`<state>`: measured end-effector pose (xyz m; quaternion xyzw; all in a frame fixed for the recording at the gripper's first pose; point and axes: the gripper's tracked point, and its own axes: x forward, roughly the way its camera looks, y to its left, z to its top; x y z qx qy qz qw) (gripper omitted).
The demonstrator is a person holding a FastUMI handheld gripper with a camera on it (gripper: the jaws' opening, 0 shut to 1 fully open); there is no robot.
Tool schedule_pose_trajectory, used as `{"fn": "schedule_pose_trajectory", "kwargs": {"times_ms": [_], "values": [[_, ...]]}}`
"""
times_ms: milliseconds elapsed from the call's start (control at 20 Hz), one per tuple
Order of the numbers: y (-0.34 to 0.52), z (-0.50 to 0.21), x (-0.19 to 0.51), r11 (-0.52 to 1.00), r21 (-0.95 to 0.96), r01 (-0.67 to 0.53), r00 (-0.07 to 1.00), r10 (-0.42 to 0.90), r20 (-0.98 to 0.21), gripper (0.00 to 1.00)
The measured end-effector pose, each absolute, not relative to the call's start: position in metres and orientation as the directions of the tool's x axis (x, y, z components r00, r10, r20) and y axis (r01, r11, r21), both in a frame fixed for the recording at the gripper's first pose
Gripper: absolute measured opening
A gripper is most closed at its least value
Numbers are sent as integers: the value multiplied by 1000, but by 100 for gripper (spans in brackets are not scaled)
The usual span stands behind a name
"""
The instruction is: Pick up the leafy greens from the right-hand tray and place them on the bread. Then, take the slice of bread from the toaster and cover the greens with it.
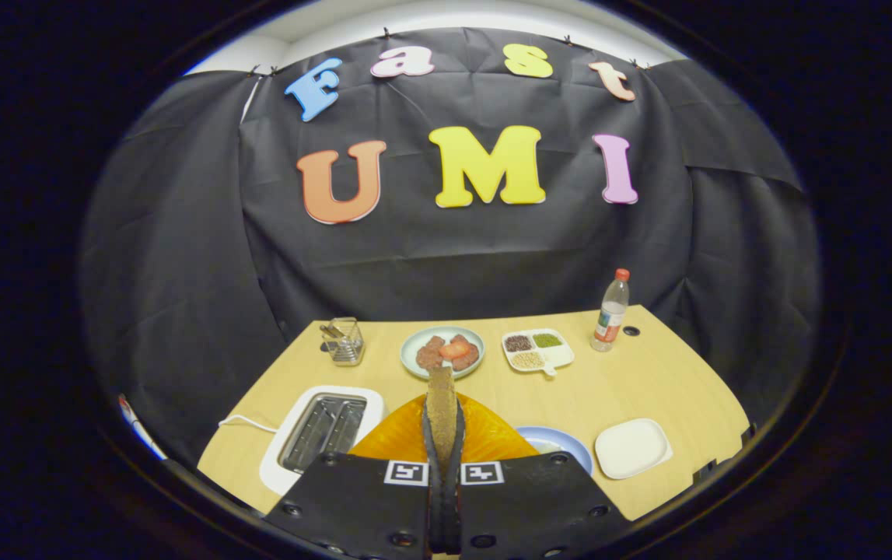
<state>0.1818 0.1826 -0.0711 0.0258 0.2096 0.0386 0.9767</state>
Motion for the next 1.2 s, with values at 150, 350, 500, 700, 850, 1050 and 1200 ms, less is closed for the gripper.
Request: {"fn": "schedule_pose_trajectory", "kwargs": {"times_ms": [150,350,500,700,850,1050,1200], "values": [[170,-101,189,995,75,-65,896,91,-434,0],[155,-138,193,995,49,-87,885,99,-456,1],[144,-164,195,993,75,-86,873,112,-475,1],[124,-188,198,990,124,-66,870,118,-479,1],[105,-192,198,991,131,-32,886,89,-455,2],[89,-202,199,993,114,-19,886,70,-459,2],[81,-207,199,990,138,-28,885,89,-457,2]]}}
